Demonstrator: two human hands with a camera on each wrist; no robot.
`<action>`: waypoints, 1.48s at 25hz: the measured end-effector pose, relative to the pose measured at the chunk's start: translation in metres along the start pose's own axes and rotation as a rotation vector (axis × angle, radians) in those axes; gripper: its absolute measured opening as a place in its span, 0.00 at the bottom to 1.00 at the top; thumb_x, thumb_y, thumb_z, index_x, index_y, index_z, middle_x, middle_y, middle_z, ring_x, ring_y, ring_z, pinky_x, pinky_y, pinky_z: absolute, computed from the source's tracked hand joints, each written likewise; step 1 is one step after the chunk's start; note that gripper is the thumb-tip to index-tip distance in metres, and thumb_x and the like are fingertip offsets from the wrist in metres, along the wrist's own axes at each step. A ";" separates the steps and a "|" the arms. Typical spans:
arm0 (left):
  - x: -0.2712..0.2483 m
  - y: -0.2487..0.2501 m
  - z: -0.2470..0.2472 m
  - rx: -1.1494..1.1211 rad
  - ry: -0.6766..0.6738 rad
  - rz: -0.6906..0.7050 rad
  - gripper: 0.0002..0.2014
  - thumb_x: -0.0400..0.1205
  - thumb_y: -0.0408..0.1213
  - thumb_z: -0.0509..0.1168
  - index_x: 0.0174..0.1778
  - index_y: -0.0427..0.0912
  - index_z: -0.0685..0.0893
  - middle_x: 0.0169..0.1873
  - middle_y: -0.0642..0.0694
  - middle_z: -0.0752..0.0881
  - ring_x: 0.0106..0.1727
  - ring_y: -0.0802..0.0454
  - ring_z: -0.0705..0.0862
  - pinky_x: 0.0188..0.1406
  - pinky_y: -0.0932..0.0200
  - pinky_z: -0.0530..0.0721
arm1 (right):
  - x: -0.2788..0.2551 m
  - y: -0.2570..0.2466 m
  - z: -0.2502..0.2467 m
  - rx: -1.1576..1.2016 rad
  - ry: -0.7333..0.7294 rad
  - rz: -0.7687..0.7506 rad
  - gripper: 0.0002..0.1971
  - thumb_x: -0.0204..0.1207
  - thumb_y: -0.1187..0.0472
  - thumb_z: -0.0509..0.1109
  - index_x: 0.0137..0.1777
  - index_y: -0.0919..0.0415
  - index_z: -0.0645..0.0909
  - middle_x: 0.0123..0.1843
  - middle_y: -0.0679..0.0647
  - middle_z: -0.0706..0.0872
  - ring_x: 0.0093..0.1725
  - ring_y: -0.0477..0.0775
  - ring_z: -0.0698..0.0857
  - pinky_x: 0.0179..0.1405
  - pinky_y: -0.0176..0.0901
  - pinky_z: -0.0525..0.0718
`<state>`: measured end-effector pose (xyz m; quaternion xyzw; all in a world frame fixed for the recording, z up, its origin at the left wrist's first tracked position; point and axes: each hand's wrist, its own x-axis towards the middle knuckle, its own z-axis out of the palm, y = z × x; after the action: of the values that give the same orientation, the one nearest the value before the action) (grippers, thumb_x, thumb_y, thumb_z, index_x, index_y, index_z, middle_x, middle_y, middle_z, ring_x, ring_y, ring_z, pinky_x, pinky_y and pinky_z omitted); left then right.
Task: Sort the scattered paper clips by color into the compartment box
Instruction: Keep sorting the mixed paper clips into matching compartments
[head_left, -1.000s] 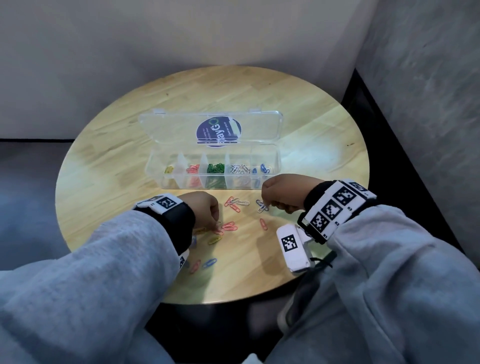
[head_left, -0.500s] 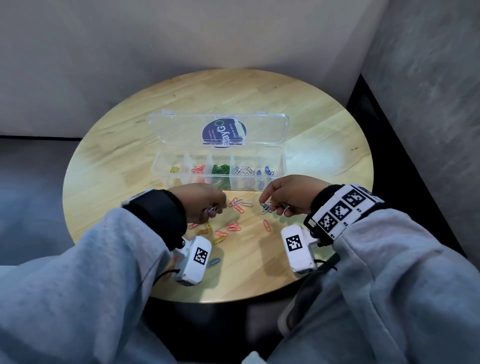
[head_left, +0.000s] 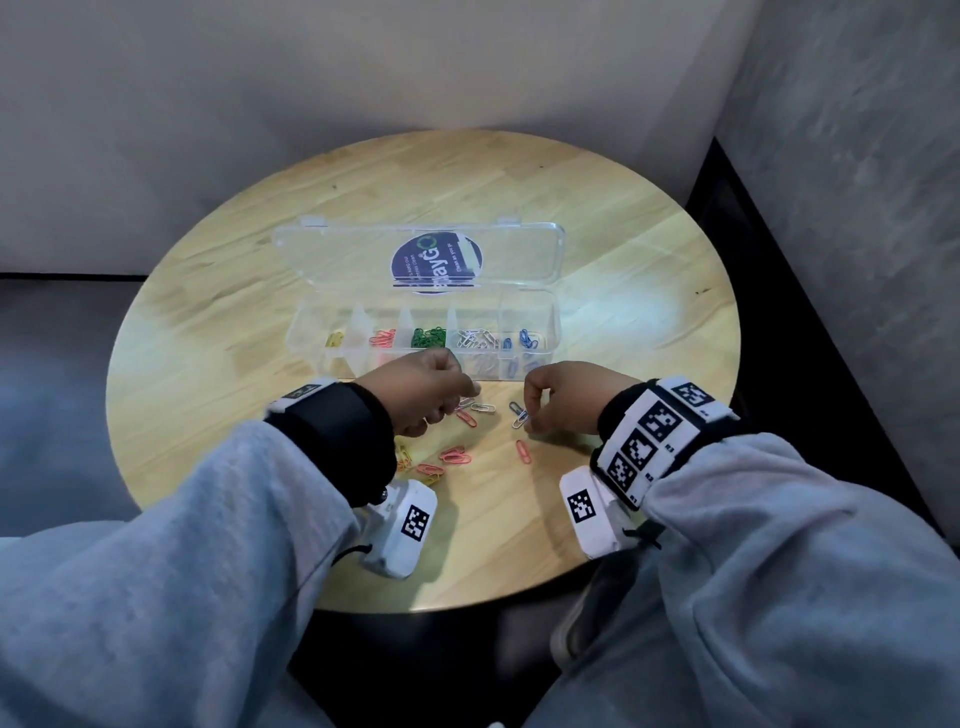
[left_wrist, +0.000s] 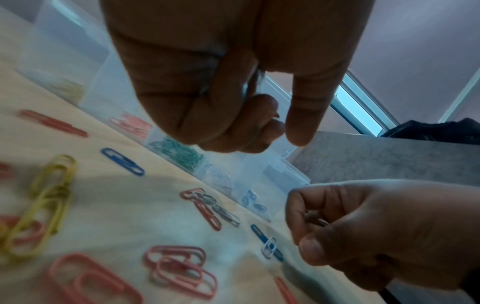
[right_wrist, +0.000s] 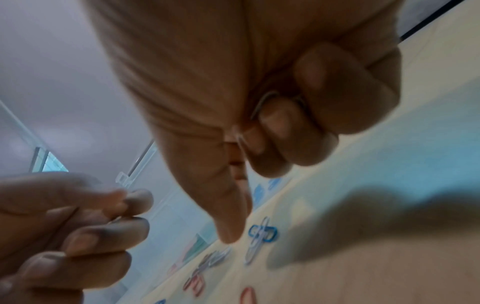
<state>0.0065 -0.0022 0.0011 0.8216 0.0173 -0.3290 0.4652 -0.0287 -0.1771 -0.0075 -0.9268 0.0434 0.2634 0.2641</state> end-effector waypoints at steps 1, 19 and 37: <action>0.001 -0.001 0.001 -0.003 -0.003 -0.002 0.13 0.79 0.34 0.65 0.32 0.47 0.70 0.23 0.49 0.72 0.20 0.56 0.63 0.20 0.67 0.56 | 0.001 0.000 0.001 0.022 0.008 -0.013 0.05 0.72 0.60 0.73 0.42 0.52 0.79 0.32 0.44 0.75 0.31 0.44 0.74 0.28 0.37 0.71; 0.026 0.000 0.019 0.983 0.219 0.138 0.06 0.79 0.42 0.67 0.50 0.47 0.83 0.50 0.47 0.85 0.49 0.46 0.81 0.40 0.61 0.70 | 0.008 -0.003 -0.005 -0.067 -0.043 -0.041 0.06 0.72 0.66 0.68 0.36 0.56 0.78 0.52 0.55 0.89 0.48 0.54 0.83 0.44 0.42 0.79; 0.030 0.002 0.028 0.828 0.178 0.101 0.08 0.73 0.42 0.73 0.43 0.51 0.80 0.32 0.57 0.75 0.43 0.51 0.79 0.37 0.63 0.71 | -0.009 -0.005 -0.022 0.001 -0.021 -0.064 0.08 0.72 0.62 0.72 0.35 0.54 0.76 0.36 0.47 0.79 0.35 0.46 0.76 0.31 0.36 0.71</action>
<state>0.0161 -0.0330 -0.0239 0.9641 -0.1166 -0.2128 0.1083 -0.0254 -0.1841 0.0153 -0.9247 0.0111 0.2648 0.2733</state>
